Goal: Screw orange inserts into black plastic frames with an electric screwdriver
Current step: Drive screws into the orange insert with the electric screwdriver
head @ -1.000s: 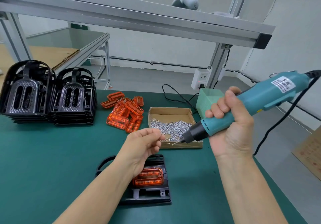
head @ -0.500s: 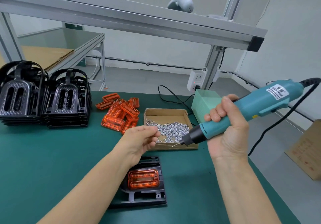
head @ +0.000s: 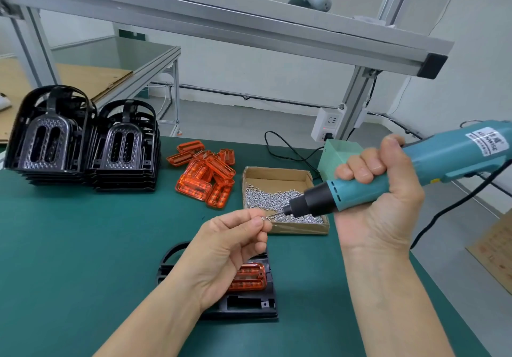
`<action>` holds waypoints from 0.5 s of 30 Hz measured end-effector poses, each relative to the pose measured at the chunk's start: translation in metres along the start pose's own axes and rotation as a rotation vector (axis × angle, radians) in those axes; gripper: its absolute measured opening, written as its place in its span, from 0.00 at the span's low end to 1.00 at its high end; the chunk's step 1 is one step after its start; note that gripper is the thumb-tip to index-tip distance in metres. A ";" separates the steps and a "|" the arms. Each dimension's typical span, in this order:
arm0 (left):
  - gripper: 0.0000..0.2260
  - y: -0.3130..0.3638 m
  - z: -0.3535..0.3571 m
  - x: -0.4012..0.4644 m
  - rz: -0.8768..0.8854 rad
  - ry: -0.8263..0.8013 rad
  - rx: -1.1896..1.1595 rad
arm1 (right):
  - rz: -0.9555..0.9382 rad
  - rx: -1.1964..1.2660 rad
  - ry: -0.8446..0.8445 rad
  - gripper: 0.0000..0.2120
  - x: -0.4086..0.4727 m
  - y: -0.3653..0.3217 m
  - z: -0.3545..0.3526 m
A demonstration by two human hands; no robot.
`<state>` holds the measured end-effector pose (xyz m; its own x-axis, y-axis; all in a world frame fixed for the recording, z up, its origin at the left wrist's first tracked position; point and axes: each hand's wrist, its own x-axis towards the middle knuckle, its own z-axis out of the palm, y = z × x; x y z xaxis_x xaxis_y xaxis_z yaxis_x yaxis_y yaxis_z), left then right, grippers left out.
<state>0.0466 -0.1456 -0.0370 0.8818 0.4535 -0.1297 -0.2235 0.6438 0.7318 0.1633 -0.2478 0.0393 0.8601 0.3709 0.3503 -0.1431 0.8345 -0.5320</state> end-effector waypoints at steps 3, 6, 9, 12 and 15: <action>0.05 0.000 0.003 -0.005 0.021 -0.021 0.007 | 0.003 -0.005 -0.004 0.07 -0.001 0.000 0.002; 0.05 0.000 0.005 -0.008 0.029 -0.023 0.006 | 0.008 -0.013 -0.004 0.06 -0.003 -0.001 0.002; 0.06 -0.001 0.007 -0.009 0.031 -0.018 0.002 | 0.006 -0.010 -0.011 0.06 -0.004 -0.002 0.001; 0.06 -0.001 0.008 -0.010 0.035 -0.018 -0.002 | 0.008 -0.009 -0.011 0.06 -0.005 -0.002 0.001; 0.06 -0.001 0.009 -0.010 0.048 -0.005 -0.003 | 0.010 -0.004 -0.010 0.06 -0.005 -0.003 0.002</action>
<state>0.0414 -0.1565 -0.0305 0.8719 0.4812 -0.0909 -0.2671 0.6228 0.7354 0.1584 -0.2511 0.0406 0.8535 0.3833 0.3530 -0.1496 0.8291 -0.5387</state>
